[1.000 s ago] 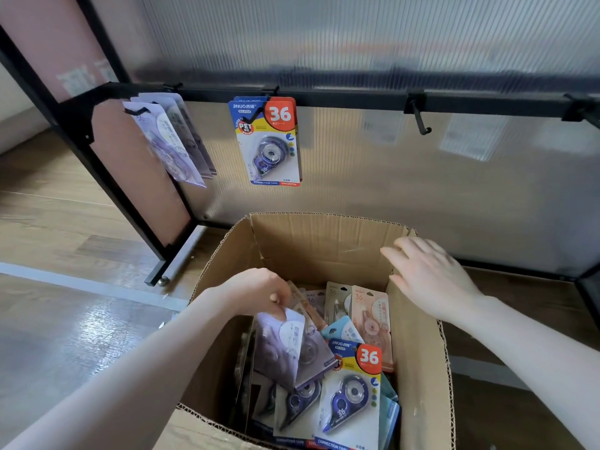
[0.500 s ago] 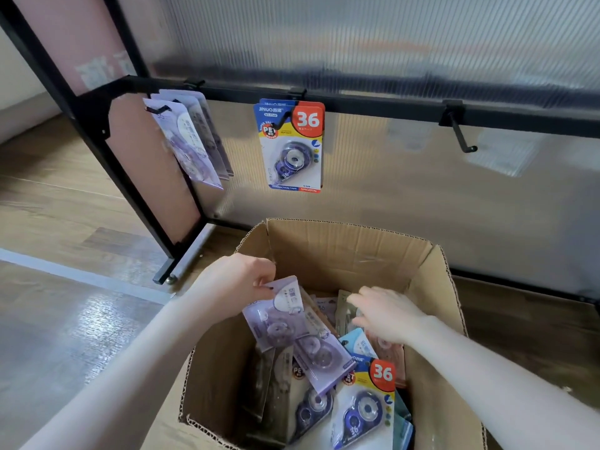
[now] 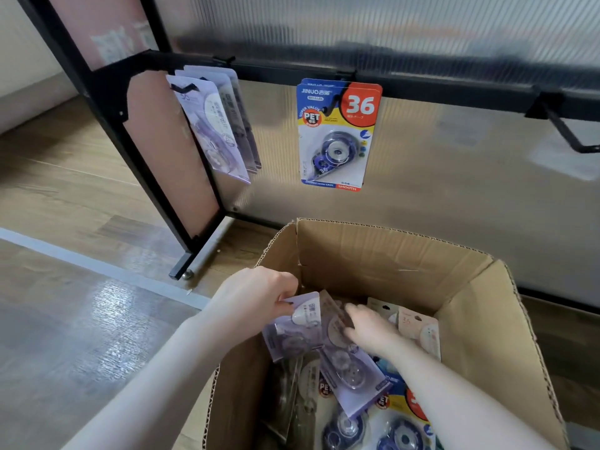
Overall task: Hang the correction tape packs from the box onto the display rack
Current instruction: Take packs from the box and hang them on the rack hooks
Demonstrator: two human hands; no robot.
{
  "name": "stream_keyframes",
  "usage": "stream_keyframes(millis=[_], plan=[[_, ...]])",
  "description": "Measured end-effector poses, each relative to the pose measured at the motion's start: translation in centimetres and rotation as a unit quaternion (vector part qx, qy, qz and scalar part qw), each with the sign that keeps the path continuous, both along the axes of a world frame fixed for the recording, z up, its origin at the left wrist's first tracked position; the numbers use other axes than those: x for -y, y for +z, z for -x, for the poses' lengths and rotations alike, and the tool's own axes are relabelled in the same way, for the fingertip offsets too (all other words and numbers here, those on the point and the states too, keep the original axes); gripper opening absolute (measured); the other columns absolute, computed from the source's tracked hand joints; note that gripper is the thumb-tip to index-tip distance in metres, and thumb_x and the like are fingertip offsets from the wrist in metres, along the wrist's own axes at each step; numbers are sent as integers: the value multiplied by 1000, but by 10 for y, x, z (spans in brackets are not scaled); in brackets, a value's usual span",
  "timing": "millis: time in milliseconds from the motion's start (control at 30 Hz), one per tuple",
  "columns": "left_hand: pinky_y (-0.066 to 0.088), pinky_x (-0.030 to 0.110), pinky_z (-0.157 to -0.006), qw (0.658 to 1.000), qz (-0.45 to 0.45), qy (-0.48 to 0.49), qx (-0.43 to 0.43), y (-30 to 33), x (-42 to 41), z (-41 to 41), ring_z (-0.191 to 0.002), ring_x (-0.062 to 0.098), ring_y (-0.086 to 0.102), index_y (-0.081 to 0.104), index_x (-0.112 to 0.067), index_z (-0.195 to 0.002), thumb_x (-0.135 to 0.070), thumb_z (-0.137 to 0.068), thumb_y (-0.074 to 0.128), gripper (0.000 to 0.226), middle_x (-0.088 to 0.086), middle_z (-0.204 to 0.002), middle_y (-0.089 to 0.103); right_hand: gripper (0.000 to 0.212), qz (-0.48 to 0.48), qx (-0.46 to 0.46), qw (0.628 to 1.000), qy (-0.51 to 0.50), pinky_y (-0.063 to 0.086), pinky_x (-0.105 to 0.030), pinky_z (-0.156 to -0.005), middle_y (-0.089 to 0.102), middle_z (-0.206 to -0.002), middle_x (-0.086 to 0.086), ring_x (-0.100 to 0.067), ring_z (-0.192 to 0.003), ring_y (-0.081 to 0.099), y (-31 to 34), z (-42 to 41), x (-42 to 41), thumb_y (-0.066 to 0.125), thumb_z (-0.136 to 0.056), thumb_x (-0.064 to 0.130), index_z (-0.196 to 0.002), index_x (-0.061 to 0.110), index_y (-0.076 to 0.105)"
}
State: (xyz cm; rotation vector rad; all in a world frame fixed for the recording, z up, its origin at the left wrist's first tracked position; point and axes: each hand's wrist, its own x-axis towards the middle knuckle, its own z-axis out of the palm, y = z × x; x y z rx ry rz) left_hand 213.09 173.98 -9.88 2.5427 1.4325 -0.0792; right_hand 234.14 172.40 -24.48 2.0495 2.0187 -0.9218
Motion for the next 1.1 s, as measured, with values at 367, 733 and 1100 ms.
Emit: stream_keyframes(millis=[367,733,1100], plan=[[33,26,-60,1000,-3,-19,-10,5,2,1,-79,23,53,41,-20,-80,-32,-90,53,20,1,-89,62,32,-7,-96,989,-110,49,-33,-91,60,-120,-5,-23,-108,58,-22,22,-21,54,-87,13,-118,19,59],[29,27,-58,999,8,-8,-33,12,5,-5,-74,21,47,42,-18,-80,-30,-91,52,19,2,-87,59,17,39,-147,985,-81,42,-21,-53,62,-78,0,-13,-67,57,22,-18,-28,61,-73,5,-70,21,59],[32,24,-61,1000,7,13,-16,18,11,-2,-82,22,54,42,-21,-80,-31,-90,53,18,2,-91,62,21,22,-173,983,-58,46,-21,-65,67,-88,4,-11,-82,62,68,-33,-20,59,-76,8,-73,28,64]])
